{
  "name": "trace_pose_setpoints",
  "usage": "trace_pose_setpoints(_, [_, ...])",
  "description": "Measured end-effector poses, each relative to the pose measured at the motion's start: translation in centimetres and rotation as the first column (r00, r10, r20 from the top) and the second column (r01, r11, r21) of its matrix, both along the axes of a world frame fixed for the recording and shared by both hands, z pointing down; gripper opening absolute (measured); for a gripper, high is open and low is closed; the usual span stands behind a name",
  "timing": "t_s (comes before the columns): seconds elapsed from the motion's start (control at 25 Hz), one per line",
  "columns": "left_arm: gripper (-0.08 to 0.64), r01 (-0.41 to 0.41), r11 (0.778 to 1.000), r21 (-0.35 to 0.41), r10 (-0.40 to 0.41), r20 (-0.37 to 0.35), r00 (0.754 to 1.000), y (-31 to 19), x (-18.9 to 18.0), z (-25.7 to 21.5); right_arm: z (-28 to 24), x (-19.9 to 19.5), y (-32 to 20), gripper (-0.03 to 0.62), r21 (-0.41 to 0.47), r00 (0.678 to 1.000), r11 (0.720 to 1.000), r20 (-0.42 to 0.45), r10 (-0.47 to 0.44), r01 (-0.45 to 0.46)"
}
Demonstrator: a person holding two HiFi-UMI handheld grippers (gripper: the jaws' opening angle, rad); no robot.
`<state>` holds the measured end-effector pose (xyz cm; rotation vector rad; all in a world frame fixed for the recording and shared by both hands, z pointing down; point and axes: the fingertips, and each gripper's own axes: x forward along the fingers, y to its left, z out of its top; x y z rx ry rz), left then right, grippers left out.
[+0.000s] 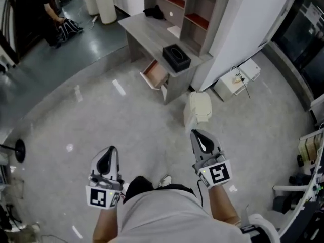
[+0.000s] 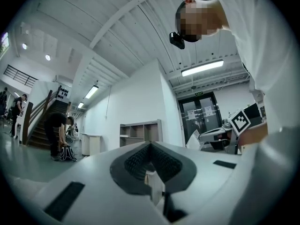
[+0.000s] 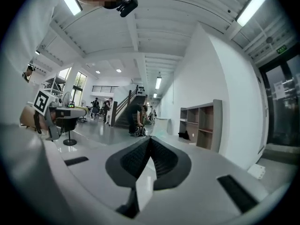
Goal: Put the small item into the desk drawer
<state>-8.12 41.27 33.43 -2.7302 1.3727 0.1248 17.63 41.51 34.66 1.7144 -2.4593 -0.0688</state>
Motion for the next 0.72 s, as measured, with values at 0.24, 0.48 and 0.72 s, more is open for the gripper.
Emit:
trace_pose_setpoints(0.24, [0.017,0.018,0.999,-0.028,-0.017,0.01,1.0,-0.9,1.7,1.0,2.2,1.9,-0.7,0.023,-0.054,1.0,0.999,0.0,-0.01,0.01])
trace_pose_setpoints(0.48, [0.017,-0.006,0.999,-0.054,0.005,-0.023,1.0,-6.9,2.7,3.0,3.4,1.6,-5.4,0.023,-0.074,1.0,0.997,-0.02,-0.018,0.017])
trace_pose_setpoints(0.72, [0.017,-0.085,0.995,-0.043,0.083,-0.047,0.995,-16.9,3.3,3.1,3.5,1.2,-13.6,0.023,-0.096,0.998,0.995,-0.056,0.026,-0.032])
